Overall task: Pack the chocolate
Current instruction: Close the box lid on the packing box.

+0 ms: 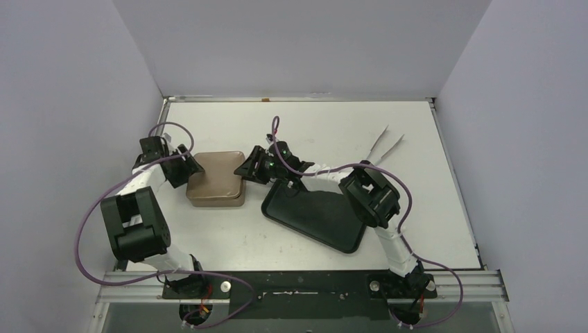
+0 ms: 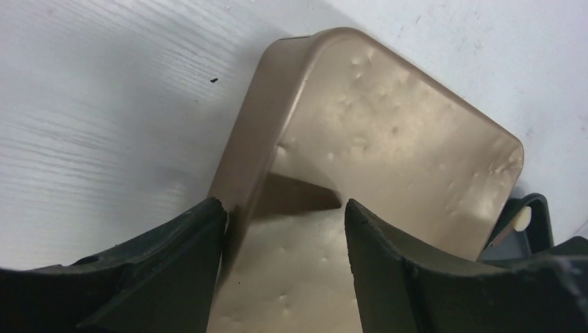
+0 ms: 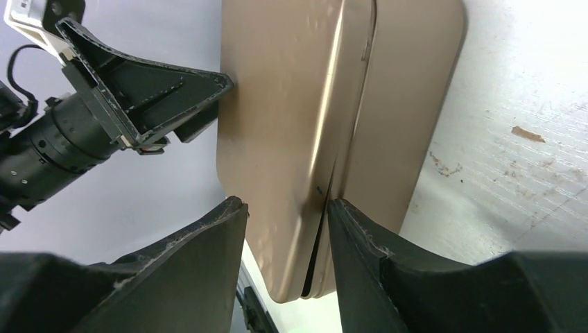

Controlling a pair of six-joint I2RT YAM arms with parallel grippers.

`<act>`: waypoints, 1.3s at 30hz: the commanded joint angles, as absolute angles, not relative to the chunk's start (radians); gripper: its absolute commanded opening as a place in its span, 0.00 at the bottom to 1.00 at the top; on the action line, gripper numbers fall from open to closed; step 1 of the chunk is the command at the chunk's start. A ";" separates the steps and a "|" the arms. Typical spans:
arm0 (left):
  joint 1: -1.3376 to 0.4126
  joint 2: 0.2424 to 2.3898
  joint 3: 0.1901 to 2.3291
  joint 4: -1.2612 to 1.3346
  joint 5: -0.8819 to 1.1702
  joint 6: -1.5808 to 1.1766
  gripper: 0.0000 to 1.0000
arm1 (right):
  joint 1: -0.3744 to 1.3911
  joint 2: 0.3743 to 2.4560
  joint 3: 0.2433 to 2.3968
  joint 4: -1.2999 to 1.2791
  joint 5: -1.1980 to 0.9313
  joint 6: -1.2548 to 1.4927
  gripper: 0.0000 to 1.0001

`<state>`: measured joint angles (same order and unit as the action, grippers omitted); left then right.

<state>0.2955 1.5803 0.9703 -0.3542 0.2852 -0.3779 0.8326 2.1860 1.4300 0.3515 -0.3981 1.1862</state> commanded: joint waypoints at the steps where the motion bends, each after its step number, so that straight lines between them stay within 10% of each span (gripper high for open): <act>1: 0.302 1.564 0.909 -0.254 0.448 -0.435 0.60 | 0.837 2.173 1.464 0.398 -0.420 1.201 0.46; 39: 0.301 1.459 0.866 -0.187 0.561 -0.506 0.62 | 0.773 2.225 1.460 0.457 -0.573 1.227 0.43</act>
